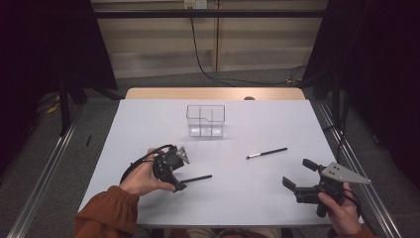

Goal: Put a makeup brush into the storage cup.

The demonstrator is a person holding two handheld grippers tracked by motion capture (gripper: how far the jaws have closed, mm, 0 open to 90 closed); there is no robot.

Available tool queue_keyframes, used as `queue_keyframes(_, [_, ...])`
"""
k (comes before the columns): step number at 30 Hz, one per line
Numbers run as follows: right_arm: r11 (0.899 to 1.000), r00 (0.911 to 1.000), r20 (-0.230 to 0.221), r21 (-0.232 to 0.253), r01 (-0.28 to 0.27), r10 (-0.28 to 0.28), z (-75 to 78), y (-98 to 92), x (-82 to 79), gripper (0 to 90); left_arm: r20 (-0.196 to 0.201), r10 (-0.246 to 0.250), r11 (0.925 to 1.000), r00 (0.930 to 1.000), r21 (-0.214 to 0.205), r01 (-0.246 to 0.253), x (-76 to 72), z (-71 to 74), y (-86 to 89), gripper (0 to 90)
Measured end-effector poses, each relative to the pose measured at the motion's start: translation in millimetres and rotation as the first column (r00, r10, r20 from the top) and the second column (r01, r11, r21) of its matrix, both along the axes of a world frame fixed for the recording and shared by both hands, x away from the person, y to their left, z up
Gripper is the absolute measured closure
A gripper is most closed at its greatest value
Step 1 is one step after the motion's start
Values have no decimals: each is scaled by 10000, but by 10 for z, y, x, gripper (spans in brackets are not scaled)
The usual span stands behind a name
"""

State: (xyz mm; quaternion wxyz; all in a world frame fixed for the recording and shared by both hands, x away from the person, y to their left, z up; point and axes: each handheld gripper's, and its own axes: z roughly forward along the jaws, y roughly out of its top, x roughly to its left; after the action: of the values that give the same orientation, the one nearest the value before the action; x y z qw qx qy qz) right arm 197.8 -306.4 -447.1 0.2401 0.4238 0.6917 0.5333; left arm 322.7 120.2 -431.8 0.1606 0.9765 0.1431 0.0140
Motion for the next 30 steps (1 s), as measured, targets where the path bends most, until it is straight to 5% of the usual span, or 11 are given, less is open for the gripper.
queue_keyframes(4, [10000,10000,14,-41,-23,23,-1,-1,0,0,-306,-212,9990,9993,385,224,0,-20,-49,319])
queue_keyframes(5, [10000,10000,9,-38,-16,16,-1,-1,0,0,-80,-113,9994,9999,334,116,-4,-33,-55,336])
queue_keyframes(7, [10000,10000,2,-49,-15,15,-1,-1,0,0,-595,-5,9991,9982,418,30,15,-46,-57,324])
queue_keyframes(11, [9998,10000,15,-157,-76,76,-3,3,1,0,-775,-161,9971,9969,734,218,31,-87,-54,382])
queue_keyframes(13, [9998,10000,1,-165,-91,91,-4,4,1,0,-564,-163,9963,9983,837,210,24,-111,-65,420])
queue_keyframes(30, [9997,9999,7,-207,-141,141,-1,9,-2,0,-797,-450,9931,9958,1041,532,42,-129,-95,727])
